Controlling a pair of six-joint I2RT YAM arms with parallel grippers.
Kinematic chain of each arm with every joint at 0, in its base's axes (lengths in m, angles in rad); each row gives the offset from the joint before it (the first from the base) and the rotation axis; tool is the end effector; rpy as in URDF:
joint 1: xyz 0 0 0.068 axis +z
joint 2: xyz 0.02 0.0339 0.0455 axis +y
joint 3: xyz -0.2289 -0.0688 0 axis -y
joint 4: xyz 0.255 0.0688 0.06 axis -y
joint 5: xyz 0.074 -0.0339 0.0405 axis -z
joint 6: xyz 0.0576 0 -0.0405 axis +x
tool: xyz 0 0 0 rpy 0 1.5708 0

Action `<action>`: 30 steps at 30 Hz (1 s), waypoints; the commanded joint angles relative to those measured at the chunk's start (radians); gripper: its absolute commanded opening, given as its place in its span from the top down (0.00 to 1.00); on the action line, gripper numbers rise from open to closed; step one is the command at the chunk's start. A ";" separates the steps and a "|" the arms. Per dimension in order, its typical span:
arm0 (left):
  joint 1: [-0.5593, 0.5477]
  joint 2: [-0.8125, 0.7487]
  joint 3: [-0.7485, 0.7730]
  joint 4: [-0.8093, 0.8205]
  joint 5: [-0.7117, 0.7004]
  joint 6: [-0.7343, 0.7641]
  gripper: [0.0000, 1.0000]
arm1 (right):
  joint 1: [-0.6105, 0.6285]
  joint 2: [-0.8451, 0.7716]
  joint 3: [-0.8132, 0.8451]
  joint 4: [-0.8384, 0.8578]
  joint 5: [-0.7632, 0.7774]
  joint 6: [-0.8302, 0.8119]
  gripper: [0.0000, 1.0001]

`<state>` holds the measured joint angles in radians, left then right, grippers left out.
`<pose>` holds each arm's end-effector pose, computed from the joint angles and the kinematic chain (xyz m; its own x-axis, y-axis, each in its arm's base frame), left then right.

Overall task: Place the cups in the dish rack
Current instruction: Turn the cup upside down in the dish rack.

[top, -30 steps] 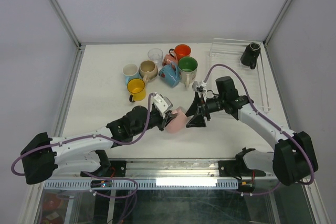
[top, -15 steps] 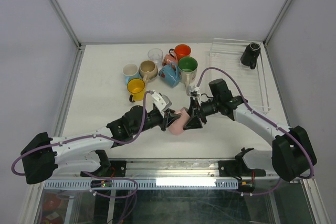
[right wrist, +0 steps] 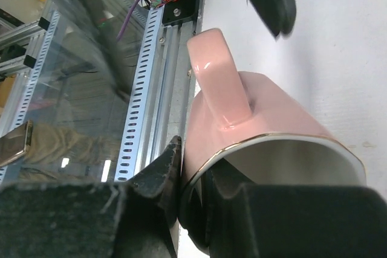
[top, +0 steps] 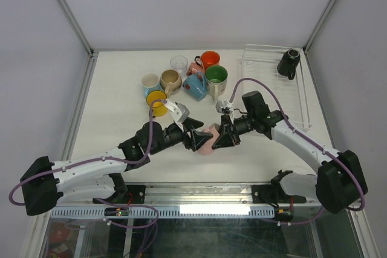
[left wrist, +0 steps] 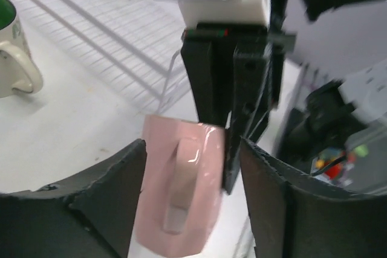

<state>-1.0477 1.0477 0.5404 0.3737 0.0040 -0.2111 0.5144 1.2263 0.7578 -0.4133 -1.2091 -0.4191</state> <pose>0.1437 -0.2497 0.2228 -0.2470 0.0089 -0.9690 0.8350 0.5093 -0.2082 0.1975 0.1735 0.1945 -0.3323 -0.3532 -0.8745 -0.9054 -0.1404 0.4007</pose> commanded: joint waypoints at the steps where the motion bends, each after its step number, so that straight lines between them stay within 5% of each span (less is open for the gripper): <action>1: -0.005 -0.108 -0.022 0.159 0.006 -0.232 0.32 | -0.015 -0.095 0.045 0.032 -0.045 -0.083 1.00; 5: -0.004 -0.204 -0.115 0.269 0.024 -0.435 0.20 | -0.072 -0.150 0.055 -0.008 -0.052 -0.143 1.00; 16: -0.003 -0.323 -0.318 0.645 -0.026 -0.972 0.21 | -0.124 -0.303 0.217 -0.037 0.084 -0.294 1.00; 23: -0.005 -0.238 -0.244 0.677 -0.154 -1.156 0.10 | -0.124 -0.234 0.442 -0.064 0.202 -0.423 1.00; 30: -0.019 -0.034 -0.014 0.570 -0.161 -1.322 0.07 | -0.136 -0.222 0.477 -0.073 0.190 -0.526 1.00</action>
<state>-1.0489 0.9459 0.3950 0.9581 -0.1303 -1.3933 0.3885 1.0138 1.1809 -0.5514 -1.0058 -0.8360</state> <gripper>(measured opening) 0.927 0.162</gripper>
